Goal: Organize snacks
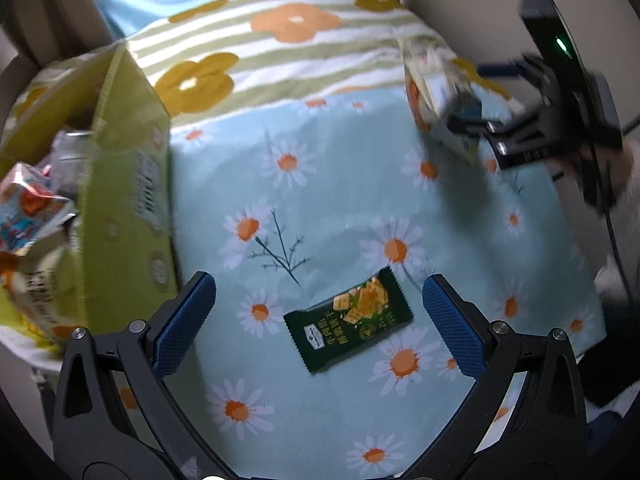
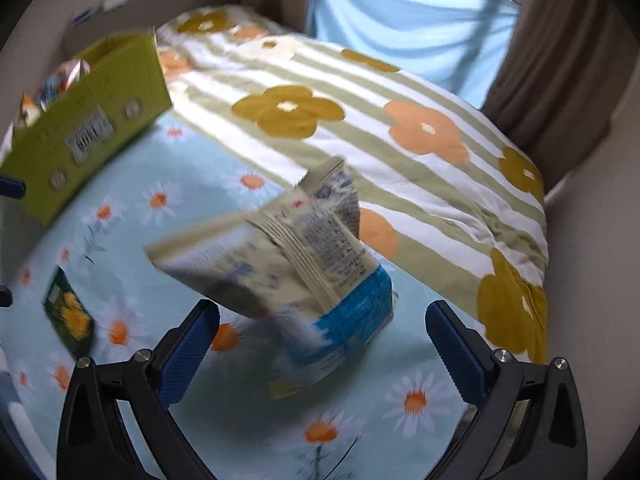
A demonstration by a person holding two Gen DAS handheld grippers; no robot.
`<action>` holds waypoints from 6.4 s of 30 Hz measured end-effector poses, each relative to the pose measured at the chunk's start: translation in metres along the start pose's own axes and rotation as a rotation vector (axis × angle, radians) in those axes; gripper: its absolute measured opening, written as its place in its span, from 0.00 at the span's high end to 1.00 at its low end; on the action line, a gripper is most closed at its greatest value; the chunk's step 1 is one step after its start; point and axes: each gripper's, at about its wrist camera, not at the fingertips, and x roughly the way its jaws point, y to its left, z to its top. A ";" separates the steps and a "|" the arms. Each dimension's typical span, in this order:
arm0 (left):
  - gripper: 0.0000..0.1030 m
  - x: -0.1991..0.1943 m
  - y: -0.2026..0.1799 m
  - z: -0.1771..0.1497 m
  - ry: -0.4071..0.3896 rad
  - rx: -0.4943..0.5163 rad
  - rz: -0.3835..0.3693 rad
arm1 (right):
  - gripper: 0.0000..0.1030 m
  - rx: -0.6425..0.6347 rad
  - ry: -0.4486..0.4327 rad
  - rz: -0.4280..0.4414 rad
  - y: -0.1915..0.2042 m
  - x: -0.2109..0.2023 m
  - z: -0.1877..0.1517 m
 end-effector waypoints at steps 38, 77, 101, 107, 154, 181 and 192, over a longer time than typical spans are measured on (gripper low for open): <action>0.16 0.057 -0.052 -0.054 0.203 0.476 -0.179 | 0.46 0.160 -0.007 -0.012 0.014 -0.022 -0.004; 0.60 -0.083 0.006 0.020 -0.146 0.078 -0.093 | 0.46 0.198 -0.166 0.041 0.039 -0.136 0.051; 0.60 -0.137 0.328 0.038 -0.231 -0.175 -0.031 | 0.46 0.249 -0.174 0.119 0.231 -0.083 0.223; 0.60 -0.113 0.362 0.054 -0.174 -0.158 -0.018 | 0.46 0.318 -0.125 0.089 0.245 -0.066 0.232; 0.00 -0.229 0.274 -0.036 -0.461 -0.184 0.133 | 0.00 0.504 -0.292 -0.035 0.246 -0.167 0.184; 0.00 -0.347 0.114 -0.188 -0.732 -0.164 0.229 | 0.00 0.555 -0.469 -0.364 0.291 -0.334 0.014; 0.00 -0.350 0.111 -0.192 -0.737 -0.160 0.227 | 0.00 0.566 -0.471 -0.371 0.296 -0.338 0.009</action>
